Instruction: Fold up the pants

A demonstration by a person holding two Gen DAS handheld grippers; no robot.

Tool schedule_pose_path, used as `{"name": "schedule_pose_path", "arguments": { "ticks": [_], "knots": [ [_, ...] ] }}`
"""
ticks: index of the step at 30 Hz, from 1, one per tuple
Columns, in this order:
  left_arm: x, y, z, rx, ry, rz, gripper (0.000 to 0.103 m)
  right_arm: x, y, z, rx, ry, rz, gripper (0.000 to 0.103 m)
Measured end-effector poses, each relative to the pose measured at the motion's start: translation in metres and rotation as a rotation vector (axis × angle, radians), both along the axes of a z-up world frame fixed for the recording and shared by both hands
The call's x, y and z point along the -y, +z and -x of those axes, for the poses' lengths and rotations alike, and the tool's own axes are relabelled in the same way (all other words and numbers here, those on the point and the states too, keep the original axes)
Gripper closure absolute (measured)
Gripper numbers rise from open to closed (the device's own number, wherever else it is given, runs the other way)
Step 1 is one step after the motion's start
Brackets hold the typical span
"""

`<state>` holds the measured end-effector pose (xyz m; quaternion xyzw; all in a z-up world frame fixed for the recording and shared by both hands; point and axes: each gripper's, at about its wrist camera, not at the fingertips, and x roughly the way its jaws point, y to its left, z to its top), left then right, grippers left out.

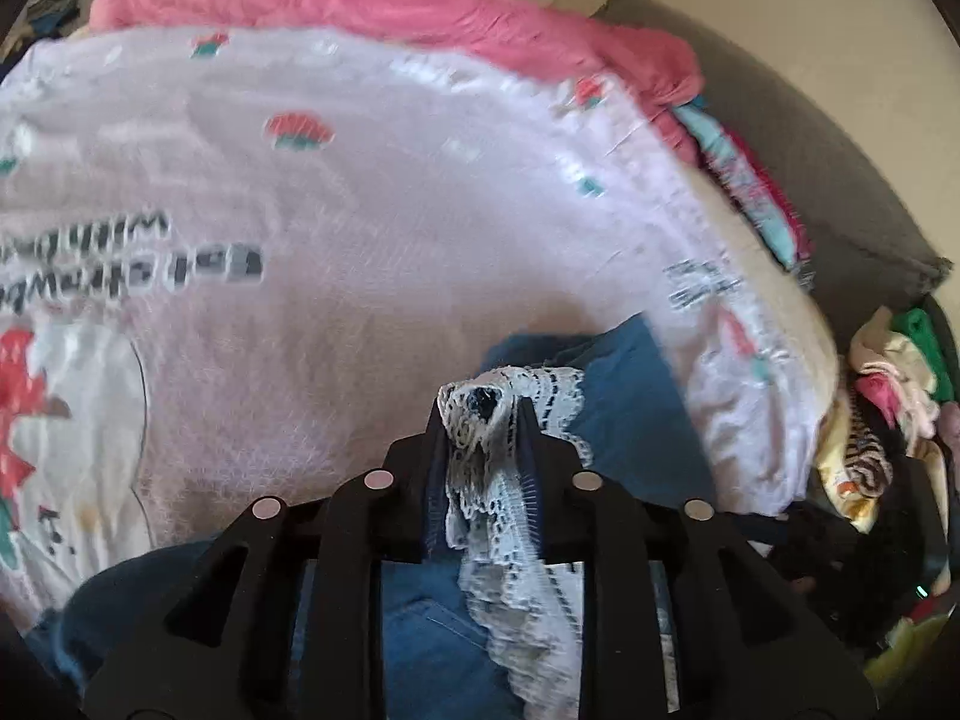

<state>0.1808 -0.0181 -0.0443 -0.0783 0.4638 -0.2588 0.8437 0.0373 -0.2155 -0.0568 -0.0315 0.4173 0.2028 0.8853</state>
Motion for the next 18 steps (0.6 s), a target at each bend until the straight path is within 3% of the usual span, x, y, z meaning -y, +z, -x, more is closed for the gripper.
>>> {"name": "schedule_pose_path", "arguments": {
  "ticks": [2, 7, 13, 18],
  "knots": [
    [-0.002, -0.013, -0.006, -0.025, 0.021, -0.006, 0.073, -0.003, -0.004, 0.002, 0.011, 0.011, 0.034, 0.024],
    [-0.01, -0.018, -0.009, -0.016, 0.055, -0.016, 0.057, -0.008, -0.009, 0.0, 0.006, 0.017, 0.064, 0.023],
    [-0.016, 0.013, 0.011, 0.092, 0.072, -0.075, 0.057, -0.007, -0.013, -0.002, 0.0, 0.024, 0.06, 0.019],
    [-0.023, 0.028, 0.034, 0.128, 0.086, -0.09, 0.051, -0.004, -0.01, -0.002, 0.008, 0.024, 0.045, 0.019]
  ]
}}
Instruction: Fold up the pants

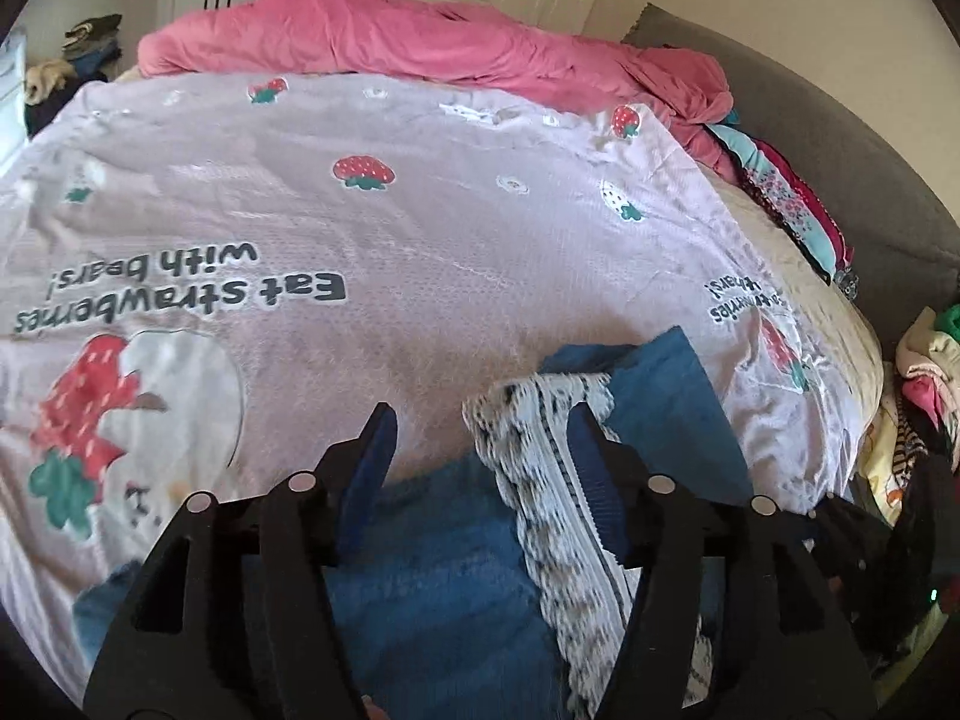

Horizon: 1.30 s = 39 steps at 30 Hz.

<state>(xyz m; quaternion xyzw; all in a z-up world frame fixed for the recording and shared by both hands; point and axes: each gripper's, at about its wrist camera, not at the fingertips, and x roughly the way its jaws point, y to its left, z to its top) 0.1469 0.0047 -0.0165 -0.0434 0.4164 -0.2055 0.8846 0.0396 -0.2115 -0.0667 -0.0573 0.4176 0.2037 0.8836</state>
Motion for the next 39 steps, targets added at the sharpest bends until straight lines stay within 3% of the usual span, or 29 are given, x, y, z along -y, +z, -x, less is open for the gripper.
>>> {"name": "schedule_pose_path", "arguments": {
  "ticks": [9, 12, 16, 21, 29, 34, 36, 39],
  "knots": [
    [0.011, 0.009, 0.057, 0.013, -0.054, -0.031, 0.045, 0.02, 0.022, 0.014, 0.058, -0.036, -0.07, 0.019],
    [0.026, 0.002, 0.078, 0.01, -0.085, -0.076, 0.046, 0.018, 0.02, 0.018, 0.032, -0.026, -0.048, 0.02],
    [0.046, -0.016, 0.107, -0.026, -0.15, -0.16, 0.046, 0.015, 0.012, 0.018, -0.017, -0.022, 0.002, 0.036],
    [0.06, -0.047, 0.12, -0.077, -0.185, -0.277, 0.048, 0.015, 0.0, 0.015, -0.07, -0.03, 0.026, 0.037],
    [0.049, -0.049, 0.117, -0.093, -0.185, -0.224, 0.048, 0.015, -0.002, 0.013, -0.082, -0.031, 0.008, 0.037],
    [0.035, -0.028, 0.122, -0.051, -0.144, -0.195, 0.047, 0.026, 0.015, 0.018, -0.031, -0.048, -0.065, 0.036],
    [0.024, -0.02, 0.121, -0.039, -0.109, -0.185, 0.043, 0.028, 0.019, 0.019, -0.021, -0.056, -0.081, 0.029],
    [0.01, -0.009, 0.123, -0.021, -0.07, -0.172, 0.042, 0.027, 0.021, 0.018, -0.021, -0.058, -0.091, 0.028]
  ]
}}
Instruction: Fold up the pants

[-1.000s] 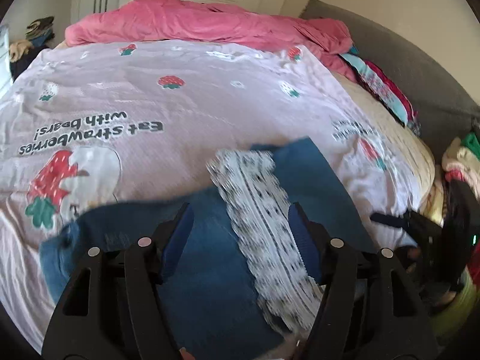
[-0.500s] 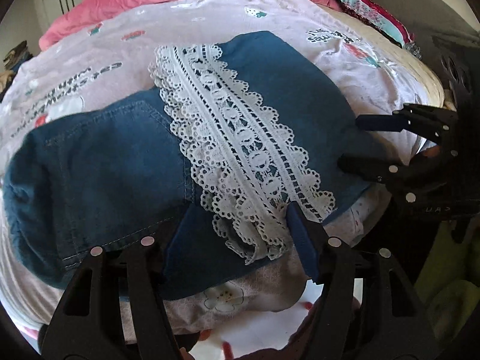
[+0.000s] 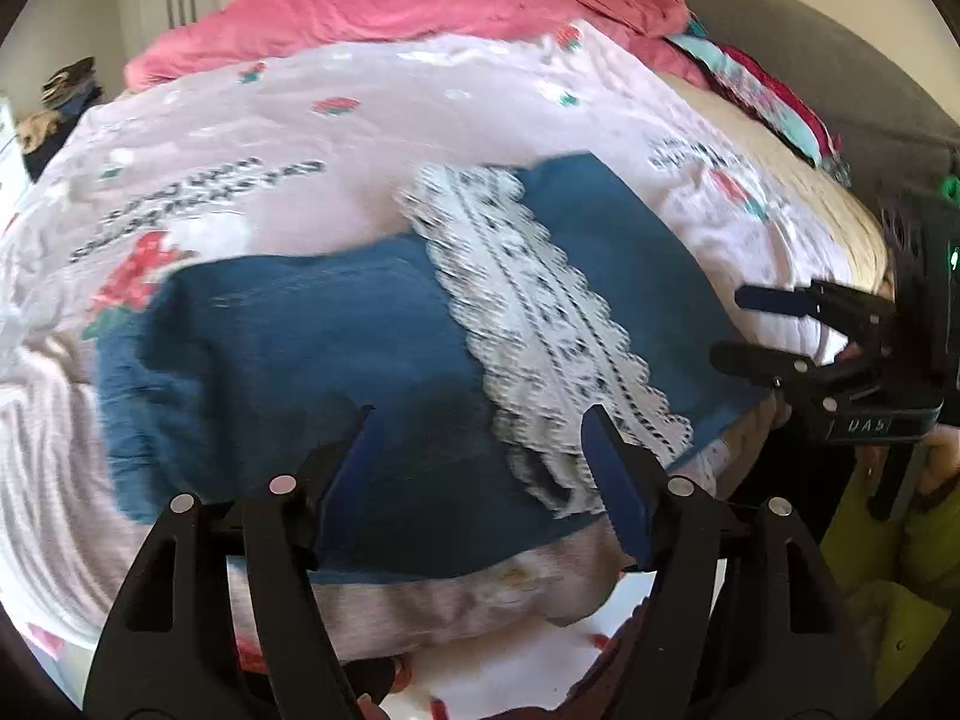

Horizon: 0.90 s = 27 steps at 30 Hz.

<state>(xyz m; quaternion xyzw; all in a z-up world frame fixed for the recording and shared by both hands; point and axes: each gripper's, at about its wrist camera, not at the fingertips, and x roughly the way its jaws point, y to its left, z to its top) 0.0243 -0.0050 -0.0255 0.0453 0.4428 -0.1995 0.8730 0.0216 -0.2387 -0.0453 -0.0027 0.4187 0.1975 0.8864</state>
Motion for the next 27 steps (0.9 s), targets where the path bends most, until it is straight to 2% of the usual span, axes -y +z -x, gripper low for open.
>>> {"name": "schedule_pose_path", "arguments": {
  "ticks": [2, 6, 11, 19, 27],
  "knots": [
    [-0.008, 0.006, 0.001, 0.011, 0.02, 0.007, 0.038, -0.002, 0.002, 0.0, -0.003, 0.001, -0.006, 0.021],
    [-0.029, 0.015, 0.001, 0.029, 0.077, 0.012, 0.033, -0.009, 0.009, -0.006, 0.003, 0.01, -0.007, 0.018],
    [-0.064, 0.022, 0.001, 0.042, 0.168, 0.015, 0.019, -0.021, 0.021, -0.013, 0.02, 0.038, -0.006, 0.014],
    [-0.112, 0.015, -0.002, 0.007, 0.296, 0.038, 0.016, -0.054, 0.034, -0.032, 0.004, 0.119, -0.033, 0.013],
    [-0.118, 0.008, 0.0, -0.019, 0.297, 0.063, 0.012, -0.094, 0.051, -0.065, -0.035, 0.234, -0.063, 0.013]
  ]
}}
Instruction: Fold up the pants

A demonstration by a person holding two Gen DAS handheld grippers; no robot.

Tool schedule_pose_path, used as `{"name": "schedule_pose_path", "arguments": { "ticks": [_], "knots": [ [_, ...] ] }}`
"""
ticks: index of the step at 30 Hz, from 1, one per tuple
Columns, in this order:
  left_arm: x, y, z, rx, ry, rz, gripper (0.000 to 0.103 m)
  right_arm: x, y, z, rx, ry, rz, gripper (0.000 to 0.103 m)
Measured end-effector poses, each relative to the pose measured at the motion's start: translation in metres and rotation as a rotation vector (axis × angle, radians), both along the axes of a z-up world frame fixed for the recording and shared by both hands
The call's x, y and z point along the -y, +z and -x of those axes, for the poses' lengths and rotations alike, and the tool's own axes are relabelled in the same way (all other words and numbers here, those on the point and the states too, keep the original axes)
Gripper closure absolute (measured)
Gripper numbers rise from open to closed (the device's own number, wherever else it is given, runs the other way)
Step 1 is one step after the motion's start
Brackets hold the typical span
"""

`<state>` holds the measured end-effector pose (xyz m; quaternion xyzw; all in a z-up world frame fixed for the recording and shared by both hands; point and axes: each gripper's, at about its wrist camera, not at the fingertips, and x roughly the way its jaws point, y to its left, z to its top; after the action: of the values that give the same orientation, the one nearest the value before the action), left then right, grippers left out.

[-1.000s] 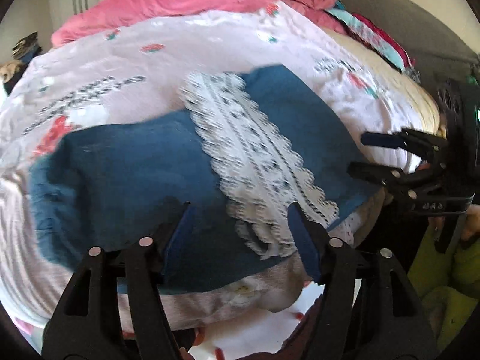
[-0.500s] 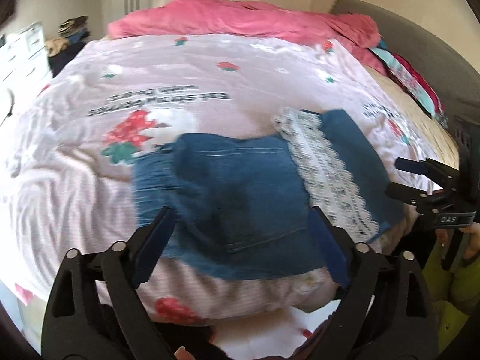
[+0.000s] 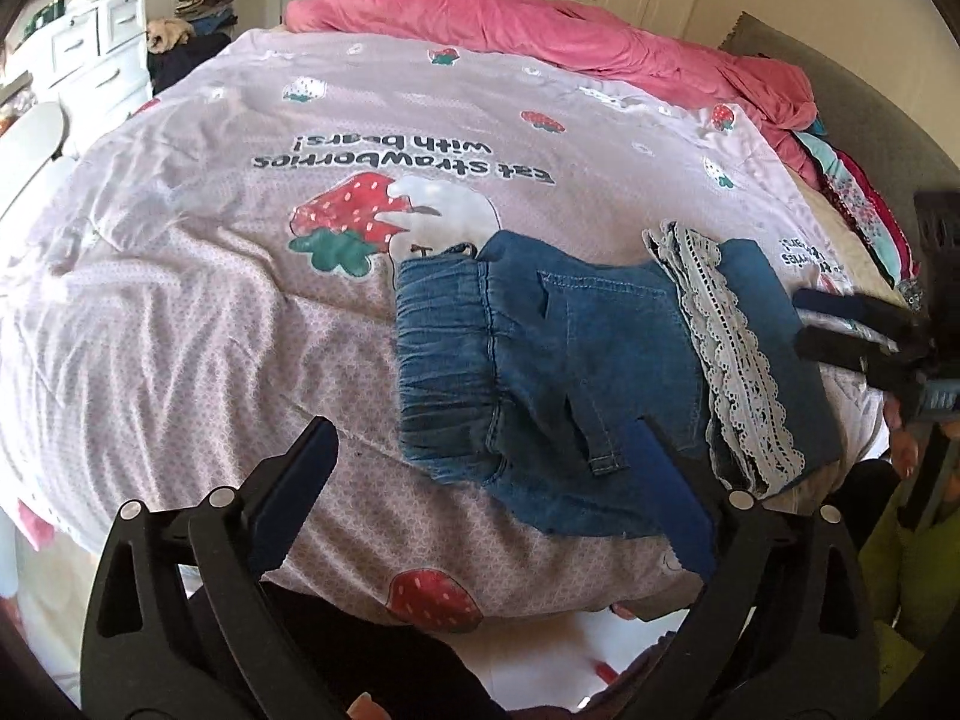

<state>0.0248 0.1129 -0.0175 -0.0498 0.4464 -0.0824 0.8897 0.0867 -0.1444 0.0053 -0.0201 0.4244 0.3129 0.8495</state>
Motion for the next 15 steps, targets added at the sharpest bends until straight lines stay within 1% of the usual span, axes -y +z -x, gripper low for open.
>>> {"name": "schedule_pose_path", "arguments": {
  "ticks": [4, 8, 10, 13, 15],
  "knots": [
    [-0.002, -0.005, 0.0, -0.012, -0.003, 0.012, 0.012, -0.028, 0.008, -0.019, 0.009, 0.062, 0.023, 0.012],
    [-0.003, -0.012, -0.002, -0.026, -0.006, 0.031, 0.012, -0.06, 0.008, -0.039, -0.033, 0.141, 0.018, 0.012],
    [-0.004, -0.016, -0.003, -0.029, -0.009, 0.05, 0.012, -0.074, 0.006, -0.046, -0.051, 0.154, 0.035, 0.012],
    [-0.006, -0.018, -0.003, -0.02, -0.006, 0.079, 0.013, -0.099, 0.0, -0.053, -0.079, 0.204, 0.064, 0.013],
    [-0.006, -0.019, -0.006, -0.018, -0.012, 0.094, 0.02, -0.111, -0.001, -0.055, -0.085, 0.235, 0.066, 0.013]
  ]
}}
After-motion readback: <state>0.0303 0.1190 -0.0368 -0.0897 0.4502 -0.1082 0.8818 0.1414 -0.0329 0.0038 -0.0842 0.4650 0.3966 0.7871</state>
